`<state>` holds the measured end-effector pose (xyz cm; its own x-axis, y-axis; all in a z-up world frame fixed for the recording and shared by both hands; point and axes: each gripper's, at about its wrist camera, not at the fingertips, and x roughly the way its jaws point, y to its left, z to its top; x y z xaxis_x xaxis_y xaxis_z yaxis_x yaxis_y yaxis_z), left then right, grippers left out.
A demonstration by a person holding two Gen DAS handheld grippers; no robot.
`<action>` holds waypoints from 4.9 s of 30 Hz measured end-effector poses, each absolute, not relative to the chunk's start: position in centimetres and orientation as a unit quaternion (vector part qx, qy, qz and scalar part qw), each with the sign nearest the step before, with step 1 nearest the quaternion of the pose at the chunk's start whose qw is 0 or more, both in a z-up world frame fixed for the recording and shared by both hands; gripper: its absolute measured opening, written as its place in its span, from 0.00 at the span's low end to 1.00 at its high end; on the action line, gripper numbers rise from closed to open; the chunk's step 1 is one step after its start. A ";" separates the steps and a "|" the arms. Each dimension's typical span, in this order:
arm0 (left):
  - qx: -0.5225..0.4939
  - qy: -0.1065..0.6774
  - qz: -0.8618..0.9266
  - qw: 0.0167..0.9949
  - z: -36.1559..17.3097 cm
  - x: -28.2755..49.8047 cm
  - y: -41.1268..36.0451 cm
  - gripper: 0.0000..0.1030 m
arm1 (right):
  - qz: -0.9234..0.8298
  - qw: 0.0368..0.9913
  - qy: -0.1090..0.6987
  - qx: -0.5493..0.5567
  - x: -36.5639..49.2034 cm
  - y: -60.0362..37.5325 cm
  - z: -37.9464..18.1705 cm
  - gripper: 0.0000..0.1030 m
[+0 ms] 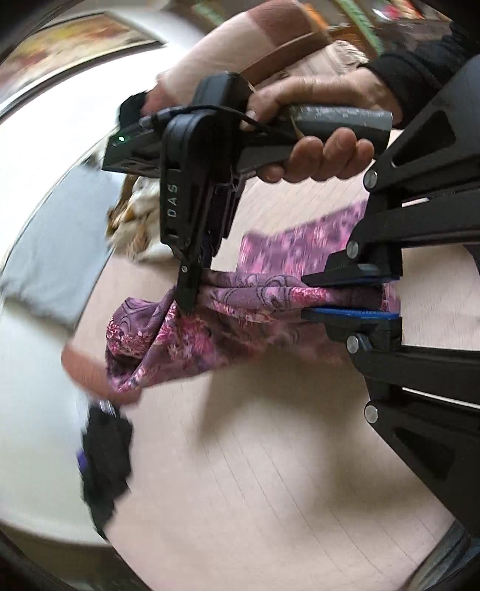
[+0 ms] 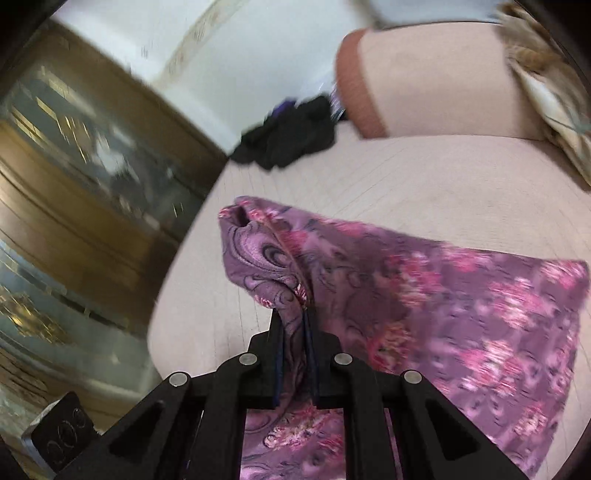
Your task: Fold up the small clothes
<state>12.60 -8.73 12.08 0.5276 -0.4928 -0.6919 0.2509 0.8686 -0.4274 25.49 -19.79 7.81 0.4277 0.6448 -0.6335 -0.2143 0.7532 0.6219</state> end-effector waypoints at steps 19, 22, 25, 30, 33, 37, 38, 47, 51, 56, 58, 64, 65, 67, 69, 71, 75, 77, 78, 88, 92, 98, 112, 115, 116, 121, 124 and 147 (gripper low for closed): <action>-0.006 0.555 -0.251 0.793 1.1 18.1 -32.0 0.11 | 0.127 0.727 0.534 0.413 26.5 -41.6 -5.8 0.13; -0.018 0.571 -0.272 0.774 -0.3 17.8 -32.1 0.12 | 0.100 0.714 0.547 0.426 26.9 -42.5 -6.9 0.14; -0.046 0.562 -0.303 0.768 0.7 16.6 -30.9 0.21 | 0.085 0.719 0.542 0.426 26.9 -43.4 -6.5 0.40; -0.063 0.517 -0.264 0.812 4.3 16.5 -26.0 0.51 | 0.123 0.758 0.507 0.392 24.7 -41.9 -2.5 0.57; -0.058 0.523 -0.217 0.822 4.1 17.5 -23.6 0.51 | 0.142 0.774 0.508 0.349 23.1 -39.5 -1.4 0.66; -0.051 0.541 -0.165 0.823 2.2 18.6 -21.6 0.51 | 0.096 0.764 0.574 0.278 19.6 -35.4 -4.6 0.66; -0.050 0.545 -0.162 0.821 1.6 18.2 -21.1 0.51 | 0.083 0.761 0.589 0.258 19.2 -34.8 -5.4 0.59; -0.035 0.589 -0.153 0.793 -2.3 16.6 -19.4 0.51 | 0.058 0.737 0.632 0.234 16.1 -33.9 -9.0 0.16; -0.068 0.585 -0.171 0.790 -0.5 17.0 -18.3 0.51 | 0.036 0.794 0.571 0.203 16.1 -34.6 -4.4 0.56; -0.114 0.554 -0.164 0.809 2.5 20.0 -15.8 0.67 | 0.083 0.826 0.499 0.250 18.3 -35.6 0.4 0.78; -0.110 0.551 -0.153 0.813 3.0 22.7 -15.5 0.67 | 0.087 0.820 0.502 0.259 21.3 -36.2 0.7 0.79; -0.188 0.579 -0.133 0.782 0.1 31.9 -14.5 0.71 | 0.072 0.800 0.516 0.298 30.1 -38.2 -3.5 0.79; -0.201 0.583 -0.135 0.776 -0.5 33.1 -14.3 0.71 | 0.073 0.801 0.508 0.308 30.7 -38.5 -4.5 0.77; -0.224 0.594 -0.144 0.759 -2.5 35.8 -14.4 0.71 | 0.074 0.789 0.513 0.329 31.2 -39.3 -6.3 0.57; -0.239 0.608 -0.158 0.740 -4.0 36.7 -14.6 0.71 | 0.072 0.778 0.520 0.345 31.7 -40.1 -7.5 0.27; -0.264 0.608 -0.183 0.726 -5.1 37.5 -14.9 0.46 | 0.071 0.777 0.518 0.350 32.4 -40.2 -7.7 0.15; -0.359 0.560 -0.214 0.716 -4.1 36.4 -12.2 0.27 | 0.088 0.781 0.492 0.375 32.5 -41.0 -6.3 0.08; -0.353 0.558 -0.198 0.725 -5.3 36.3 -11.9 0.27 | 0.086 0.779 0.496 0.375 33.2 -40.9 -6.9 0.08; -0.344 0.568 -0.182 0.725 -6.2 36.4 -12.0 0.33 | 0.080 0.770 0.512 0.372 33.7 -40.4 -8.2 0.09; -0.297 0.560 -0.139 0.760 -3.0 32.4 -9.8 0.58 | 0.080 0.775 0.517 0.355 30.5 -41.0 -4.7 0.55; -0.272 0.581 -0.126 0.757 -4.4 31.5 -11.1 0.58 | 0.094 0.775 0.524 0.341 30.0 -40.0 -5.2 0.49; -0.214 0.588 -0.096 0.774 -4.8 30.7 -12.5 0.57 | 0.096 0.760 0.552 0.331 30.4 -38.3 -6.7 0.07; -0.148 0.592 -0.143 0.779 -2.3 19.4 -11.3 0.67 | 0.072 0.798 0.543 0.251 19.3 -37.6 -2.9 0.62; -0.164 0.601 -0.157 0.767 -3.2 17.3 -11.5 0.67 | 0.064 0.782 0.566 0.253 16.4 -36.8 -4.8 0.26; -0.165 0.602 -0.157 0.766 -3.4 17.1 -12.0 0.66 | 0.068 0.778 0.569 0.256 15.7 -36.9 -5.1 0.24; -0.146 0.595 -0.145 0.777 -4.1 15.5 -12.7 0.29 | 0.090 0.757 0.590 0.266 14.0 -35.6 -6.4 0.24; -0.148 0.587 -0.149 0.782 -3.2 14.8 -12.6 0.14 | 0.091 0.755 0.599 0.252 13.8 -35.1 -6.8 0.08; -0.243 0.576 -0.133 0.769 -1.6 20.6 -8.8 0.67 | 0.109 0.778 0.528 0.321 18.0 -38.2 -3.8 0.80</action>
